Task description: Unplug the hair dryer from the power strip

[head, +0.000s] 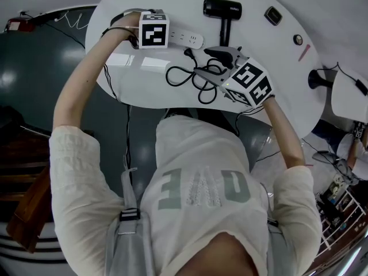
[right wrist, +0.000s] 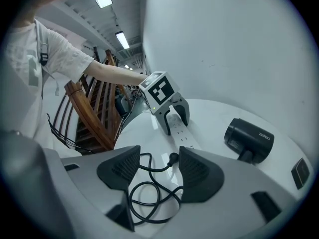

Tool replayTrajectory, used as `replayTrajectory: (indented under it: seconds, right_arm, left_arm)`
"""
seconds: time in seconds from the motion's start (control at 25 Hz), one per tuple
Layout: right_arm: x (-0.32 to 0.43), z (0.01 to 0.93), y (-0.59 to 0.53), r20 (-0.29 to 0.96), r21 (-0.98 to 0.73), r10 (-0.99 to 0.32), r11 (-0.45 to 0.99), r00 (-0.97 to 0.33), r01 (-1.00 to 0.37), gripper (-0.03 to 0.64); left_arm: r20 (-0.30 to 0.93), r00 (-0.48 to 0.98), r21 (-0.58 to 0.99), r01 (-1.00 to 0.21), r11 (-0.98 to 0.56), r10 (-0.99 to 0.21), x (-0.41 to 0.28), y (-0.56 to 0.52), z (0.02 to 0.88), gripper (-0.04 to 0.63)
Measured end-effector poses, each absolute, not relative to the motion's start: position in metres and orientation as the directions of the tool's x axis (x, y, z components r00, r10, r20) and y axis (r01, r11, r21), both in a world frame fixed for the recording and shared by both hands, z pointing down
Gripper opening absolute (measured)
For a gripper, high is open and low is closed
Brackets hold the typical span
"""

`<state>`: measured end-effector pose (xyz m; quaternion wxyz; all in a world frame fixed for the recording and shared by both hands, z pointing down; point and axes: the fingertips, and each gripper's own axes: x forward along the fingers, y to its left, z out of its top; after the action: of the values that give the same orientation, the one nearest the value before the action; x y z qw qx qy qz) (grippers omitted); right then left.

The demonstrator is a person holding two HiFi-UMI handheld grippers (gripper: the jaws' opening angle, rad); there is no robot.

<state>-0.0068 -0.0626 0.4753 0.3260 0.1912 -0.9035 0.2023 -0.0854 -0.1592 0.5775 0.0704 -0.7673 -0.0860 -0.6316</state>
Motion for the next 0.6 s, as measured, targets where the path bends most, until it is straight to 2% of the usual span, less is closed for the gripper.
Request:
replayTrajectory:
  seconds: [0.28,0.48,0.6]
  right_arm:
    - [-0.011,0.473,-0.066,0.66,-0.229,-0.21,0.858,-0.721,-0.46,0.235]
    - [-0.011,0.461,-0.075,0.656,-0.188,-0.222,0.878,-0.721,-0.441,0.235]
    - [-0.009,0.441,-0.096,0.615,-0.13,-0.314,0.864,-0.723,-0.486,0.235]
  left_arm:
    - [0.963,0.256,0.041,0.15,-0.988,0.079,-0.08,-0.149,0.57,0.325]
    - [0.952,0.304,-0.019,0.137,-0.99,0.024,-0.073,-0.162,0.538,0.325]
    - [0.923,0.383,-0.067,0.072,-0.995,-0.034,-0.061,-0.177,0.508,0.324]
